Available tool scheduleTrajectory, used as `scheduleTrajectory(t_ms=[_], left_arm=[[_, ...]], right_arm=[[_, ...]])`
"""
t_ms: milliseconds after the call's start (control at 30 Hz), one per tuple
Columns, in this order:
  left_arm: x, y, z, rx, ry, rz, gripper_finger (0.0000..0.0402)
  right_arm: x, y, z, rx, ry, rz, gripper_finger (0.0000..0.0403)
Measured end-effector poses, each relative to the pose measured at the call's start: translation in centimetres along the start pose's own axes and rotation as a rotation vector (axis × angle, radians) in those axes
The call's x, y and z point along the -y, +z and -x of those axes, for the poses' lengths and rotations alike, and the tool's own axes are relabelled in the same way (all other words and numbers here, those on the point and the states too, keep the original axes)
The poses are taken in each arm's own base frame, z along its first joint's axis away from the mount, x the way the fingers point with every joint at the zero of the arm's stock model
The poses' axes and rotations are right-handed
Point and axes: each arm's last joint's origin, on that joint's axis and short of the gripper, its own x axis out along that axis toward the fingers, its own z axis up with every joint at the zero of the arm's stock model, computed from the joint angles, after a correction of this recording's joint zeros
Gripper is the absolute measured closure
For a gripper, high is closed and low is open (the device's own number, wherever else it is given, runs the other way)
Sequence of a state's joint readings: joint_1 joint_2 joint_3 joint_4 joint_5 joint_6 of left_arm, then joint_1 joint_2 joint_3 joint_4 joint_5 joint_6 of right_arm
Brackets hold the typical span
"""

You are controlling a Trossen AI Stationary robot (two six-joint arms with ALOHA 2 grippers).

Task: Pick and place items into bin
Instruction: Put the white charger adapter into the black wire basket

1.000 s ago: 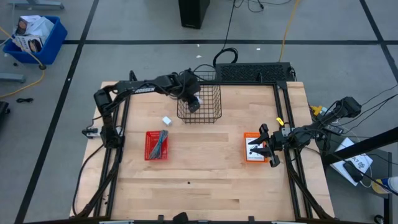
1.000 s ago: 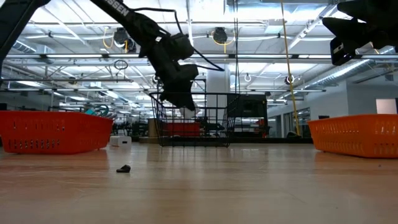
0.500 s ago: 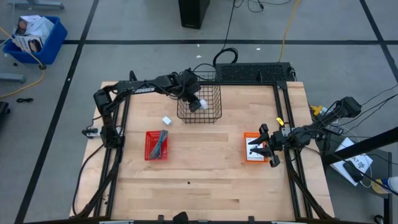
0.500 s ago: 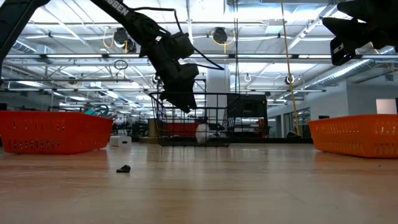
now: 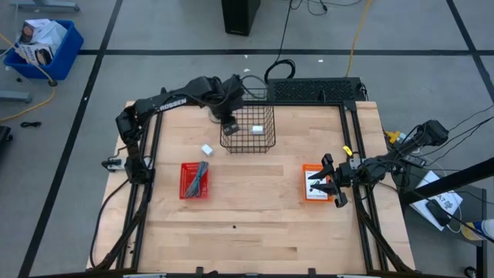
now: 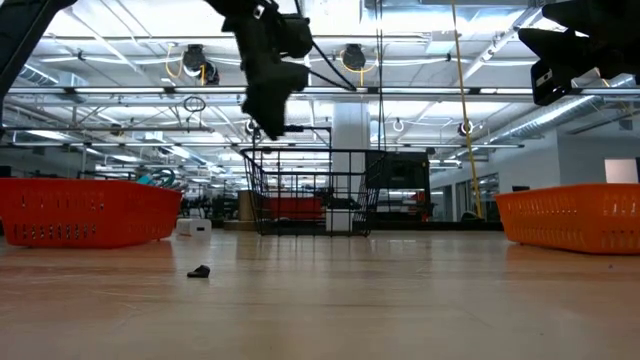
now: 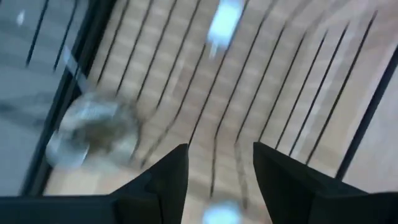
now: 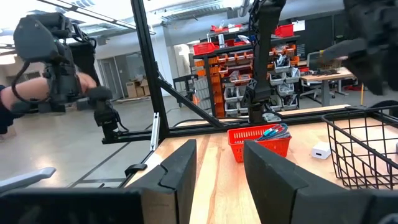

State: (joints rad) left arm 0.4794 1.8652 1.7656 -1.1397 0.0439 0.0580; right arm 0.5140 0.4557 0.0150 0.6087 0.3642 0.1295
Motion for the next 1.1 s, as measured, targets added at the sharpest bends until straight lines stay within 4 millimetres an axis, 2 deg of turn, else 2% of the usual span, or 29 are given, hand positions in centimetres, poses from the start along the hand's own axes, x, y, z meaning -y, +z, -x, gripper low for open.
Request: scheduleTrajectory(t_ms=[200, 400, 500, 600, 700, 900, 1100], left_arm=[[0.8, -2.5, 1.4, -0.238, 0.053, -0.055, 0.022], [0.7, -3.7, 2.2, -0.239, 0.059, -0.005, 0.022], [0.8, -4.9, 2.0, -0.278, 0.055, -0.02, 0.022], [0.8, -6.4, 1.1, -0.308, 0.038, -0.056, 0.022], [0.2, -7.9, -0.6, -0.347, 0.023, -0.041, 0.022], [-1.3, -9.6, -4.4, -0.298, -0.087, 0.094, 0.022], [-2.3, -11.9, -7.0, -0.341, -0.086, 0.2, 0.022]], right_arm=[[0.0, 0.0, 0.0, 0.0, 0.0, 0.0, 0.0277], [0.0, 0.0, 0.0, 0.0, 0.0, 0.0, 0.0277], [0.0, 0.0, 0.0, 0.0, 0.0, 0.0, 0.0277], [0.0, 0.0, 0.0, 0.0, 0.0, 0.0, 0.0277], [0.0, 0.0, 0.0, 0.0, 0.0, 0.0, 0.0277], [0.0, 0.0, 0.0, 0.0, 0.0, 0.0, 0.0277], [0.0, 0.0, 0.0, 0.0, 0.0, 0.0, 0.0277]])
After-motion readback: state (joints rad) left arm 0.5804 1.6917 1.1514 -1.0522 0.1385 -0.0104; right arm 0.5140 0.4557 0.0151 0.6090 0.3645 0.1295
